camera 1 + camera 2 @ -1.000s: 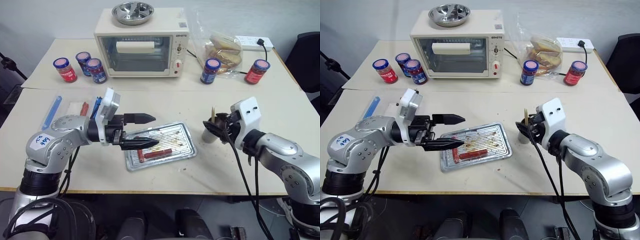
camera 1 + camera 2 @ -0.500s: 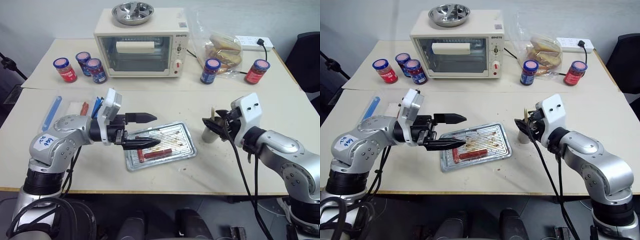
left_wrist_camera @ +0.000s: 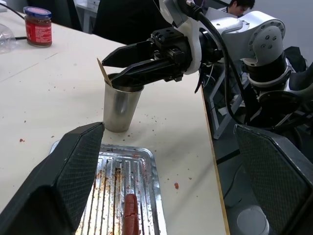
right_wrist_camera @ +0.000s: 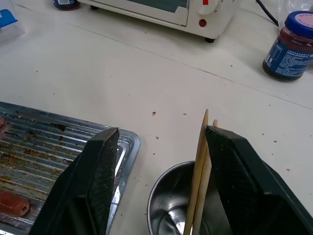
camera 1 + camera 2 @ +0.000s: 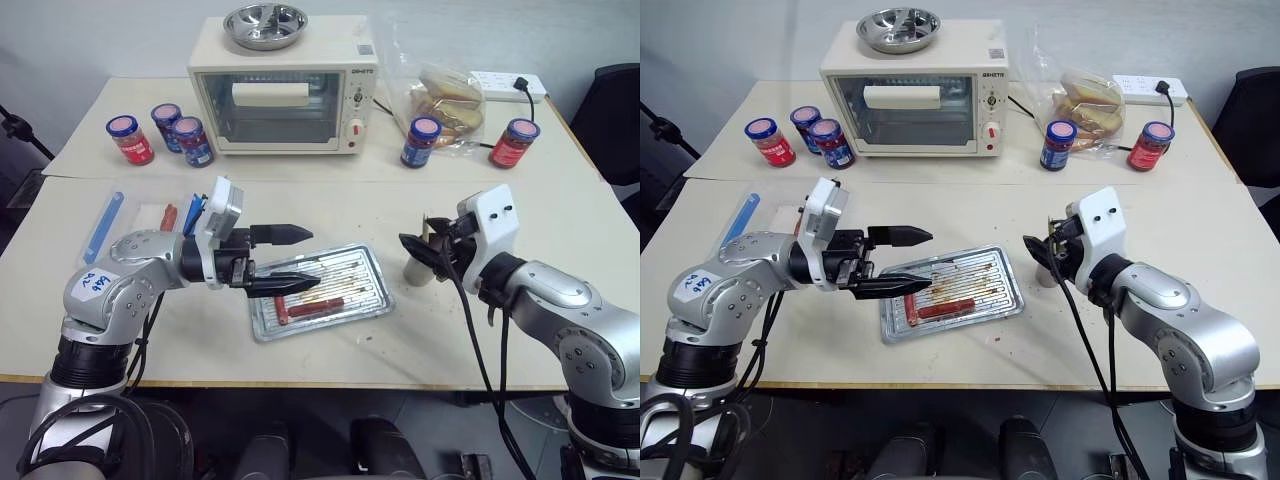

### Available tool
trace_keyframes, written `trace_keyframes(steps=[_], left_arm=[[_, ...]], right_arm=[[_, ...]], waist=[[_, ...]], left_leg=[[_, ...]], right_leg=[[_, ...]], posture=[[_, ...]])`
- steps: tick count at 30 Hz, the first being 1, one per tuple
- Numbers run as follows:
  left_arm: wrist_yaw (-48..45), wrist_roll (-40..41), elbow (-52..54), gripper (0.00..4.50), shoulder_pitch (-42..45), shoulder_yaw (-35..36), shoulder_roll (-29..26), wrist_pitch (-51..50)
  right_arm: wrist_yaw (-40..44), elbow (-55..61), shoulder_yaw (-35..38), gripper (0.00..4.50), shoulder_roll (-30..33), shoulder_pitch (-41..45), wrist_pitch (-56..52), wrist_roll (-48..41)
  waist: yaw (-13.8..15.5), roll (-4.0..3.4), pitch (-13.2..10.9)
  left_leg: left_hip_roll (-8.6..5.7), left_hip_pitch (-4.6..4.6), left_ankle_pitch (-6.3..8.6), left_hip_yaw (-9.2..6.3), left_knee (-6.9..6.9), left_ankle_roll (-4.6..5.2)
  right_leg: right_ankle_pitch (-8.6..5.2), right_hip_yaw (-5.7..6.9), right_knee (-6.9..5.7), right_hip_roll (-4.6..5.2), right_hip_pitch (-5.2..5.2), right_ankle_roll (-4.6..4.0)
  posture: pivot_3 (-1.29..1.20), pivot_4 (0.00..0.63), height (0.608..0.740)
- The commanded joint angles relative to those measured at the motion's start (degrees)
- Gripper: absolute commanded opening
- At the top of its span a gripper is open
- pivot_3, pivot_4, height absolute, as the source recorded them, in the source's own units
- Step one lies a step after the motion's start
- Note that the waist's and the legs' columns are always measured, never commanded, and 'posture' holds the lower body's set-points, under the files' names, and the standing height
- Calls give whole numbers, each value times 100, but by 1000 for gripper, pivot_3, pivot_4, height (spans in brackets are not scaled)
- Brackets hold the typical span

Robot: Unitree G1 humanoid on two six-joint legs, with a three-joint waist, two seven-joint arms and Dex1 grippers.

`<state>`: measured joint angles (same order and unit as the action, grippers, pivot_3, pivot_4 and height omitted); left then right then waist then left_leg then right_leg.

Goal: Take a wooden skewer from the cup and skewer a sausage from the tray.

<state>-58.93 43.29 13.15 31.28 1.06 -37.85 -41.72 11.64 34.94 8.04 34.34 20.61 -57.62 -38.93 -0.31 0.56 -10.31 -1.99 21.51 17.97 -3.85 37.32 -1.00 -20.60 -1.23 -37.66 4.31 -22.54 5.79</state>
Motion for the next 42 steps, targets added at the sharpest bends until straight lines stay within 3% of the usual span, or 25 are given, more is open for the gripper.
trace_keyframes(steps=[1,31,34,39,42], left_arm=[[-65,-24,83,4500,124,33,11,110],[-49,-92,68,4500,222,8,134,99],[-38,-109,62,4500,241,-4,163,112],[-17,-120,65,4500,261,-7,210,112],[-12,-129,53,4500,272,-10,227,120]], right_arm=[[-18,168,94,2848,-37,7,8,38],[-143,23,62,2848,-327,137,-299,229],[-179,11,105,2358,-410,184,-303,212],[-182,-10,105,1026,-437,232,-325,236],[-203,-21,80,625,-409,243,-352,279]], waist=[[1,0,0],[-3,0,0],[0,0,0],[-1,0,0],[-3,0,0]], left_leg=[[0,0,0,0,0,0],[-1,0,0,0,0,0],[-1,0,0,0,0,0],[-1,0,0,0,0,0],[-1,0,0,0,0,0]], right_leg=[[0,0,0,0,0,0],[0,-1,-1,0,-1,0],[0,-1,-1,0,-2,0],[0,0,-2,0,-2,0],[0,-1,-2,0,-2,0]], posture=[[0,150,740],[0,150,740],[0,150,740],[0,150,740],[0,150,740]])
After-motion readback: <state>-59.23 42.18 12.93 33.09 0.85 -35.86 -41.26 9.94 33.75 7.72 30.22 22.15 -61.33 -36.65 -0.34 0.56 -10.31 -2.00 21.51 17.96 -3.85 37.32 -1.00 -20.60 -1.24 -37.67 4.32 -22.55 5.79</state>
